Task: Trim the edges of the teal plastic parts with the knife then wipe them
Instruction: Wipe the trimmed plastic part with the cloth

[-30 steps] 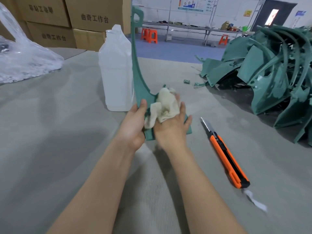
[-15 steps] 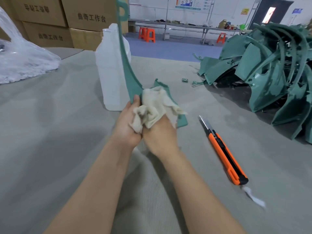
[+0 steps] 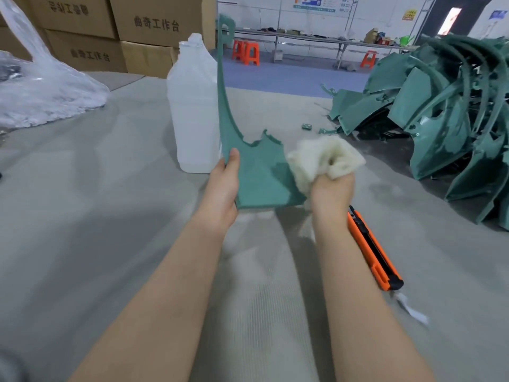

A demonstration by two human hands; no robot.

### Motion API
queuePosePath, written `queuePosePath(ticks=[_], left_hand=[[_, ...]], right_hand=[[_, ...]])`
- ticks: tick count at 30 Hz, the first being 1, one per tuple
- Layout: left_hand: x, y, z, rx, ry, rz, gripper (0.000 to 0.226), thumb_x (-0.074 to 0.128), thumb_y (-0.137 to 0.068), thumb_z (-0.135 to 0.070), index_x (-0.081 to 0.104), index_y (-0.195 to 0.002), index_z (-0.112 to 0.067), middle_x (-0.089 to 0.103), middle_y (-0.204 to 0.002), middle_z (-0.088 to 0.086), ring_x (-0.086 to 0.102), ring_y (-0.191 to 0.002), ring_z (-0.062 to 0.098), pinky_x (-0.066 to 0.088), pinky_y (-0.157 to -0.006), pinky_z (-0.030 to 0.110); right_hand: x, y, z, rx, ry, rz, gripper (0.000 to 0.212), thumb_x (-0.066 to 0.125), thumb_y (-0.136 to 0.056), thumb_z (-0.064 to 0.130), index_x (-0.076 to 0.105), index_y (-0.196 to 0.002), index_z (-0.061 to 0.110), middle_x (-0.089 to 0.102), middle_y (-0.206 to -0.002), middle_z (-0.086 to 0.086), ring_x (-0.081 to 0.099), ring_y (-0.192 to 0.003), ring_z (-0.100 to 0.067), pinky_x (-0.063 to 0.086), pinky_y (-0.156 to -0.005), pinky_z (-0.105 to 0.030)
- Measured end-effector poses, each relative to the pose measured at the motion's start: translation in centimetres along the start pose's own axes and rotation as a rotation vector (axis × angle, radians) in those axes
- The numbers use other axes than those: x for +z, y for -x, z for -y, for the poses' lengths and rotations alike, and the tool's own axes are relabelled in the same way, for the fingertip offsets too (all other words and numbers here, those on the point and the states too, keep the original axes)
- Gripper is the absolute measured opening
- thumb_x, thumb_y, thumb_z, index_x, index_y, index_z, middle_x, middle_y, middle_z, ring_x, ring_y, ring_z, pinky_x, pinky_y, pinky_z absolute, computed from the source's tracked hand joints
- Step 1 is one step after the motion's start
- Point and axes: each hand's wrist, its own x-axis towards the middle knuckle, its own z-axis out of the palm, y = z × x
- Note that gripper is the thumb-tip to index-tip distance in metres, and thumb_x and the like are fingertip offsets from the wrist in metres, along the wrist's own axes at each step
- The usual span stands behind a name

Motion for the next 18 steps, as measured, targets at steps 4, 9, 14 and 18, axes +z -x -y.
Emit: queuePosePath(ticks=[4, 9, 14, 18], left_hand=[[0.1, 0.4, 1.5, -0.014, 0.027, -0.078, 0.035, 0.039, -0.103, -0.029, 0.050, -0.130, -0.011, 0.065, -0.122, 0.007, 0.066, -0.101, 0.021, 0.055, -0.086, 0.037], [-0.4, 0.0, 1.4, -0.138, 0.144, -0.004, 0.033, 0.030, -0.105, -0.028, 0.053, -0.112, -0.006, 0.071, -0.078, 0.004, 0.067, -0.065, 0.009, 0.051, -0.059, 0.017], [-1.2, 1.1, 1.8, -0.249, 0.270, 0.161, 0.055, 0.022, -0.102, -0.046, 0.046, -0.136, -0.010, 0.063, -0.122, 0.012, 0.056, -0.116, 0.028, 0.038, -0.106, 0.037], [-1.2, 0.6, 1.2, -0.256, 0.293, 0.205, 0.047, 0.032, -0.101, -0.046, 0.067, -0.106, -0.015, 0.071, -0.107, -0.001, 0.065, -0.104, 0.016, 0.047, -0.095, 0.027]], right_hand=[[-0.4, -0.1, 1.5, -0.070, -0.474, 0.011, 0.053, 0.055, -0.080, 0.010, 0.043, -0.128, 0.028, 0.056, -0.129, -0.001, 0.054, -0.121, -0.015, 0.042, -0.108, -0.039], [3.1, 3.1, 0.7, -0.209, -0.046, 0.180, 0.032, 0.047, -0.084, -0.004, 0.062, -0.113, 0.001, 0.052, -0.130, -0.011, 0.055, -0.107, -0.021, 0.040, -0.094, -0.022], [4.8, 6.5, -2.4, -0.352, 0.663, 0.521, 0.067, 0.029, -0.095, 0.051, 0.034, -0.148, 0.010, 0.011, -0.162, -0.005, 0.008, -0.147, -0.024, 0.002, -0.118, -0.044], [6.4, 6.5, -2.6, -0.361, 0.635, 0.468, 0.069, 0.018, -0.098, 0.055, 0.016, -0.154, 0.015, 0.001, -0.163, -0.002, -0.007, -0.149, -0.019, -0.009, -0.117, -0.048]])
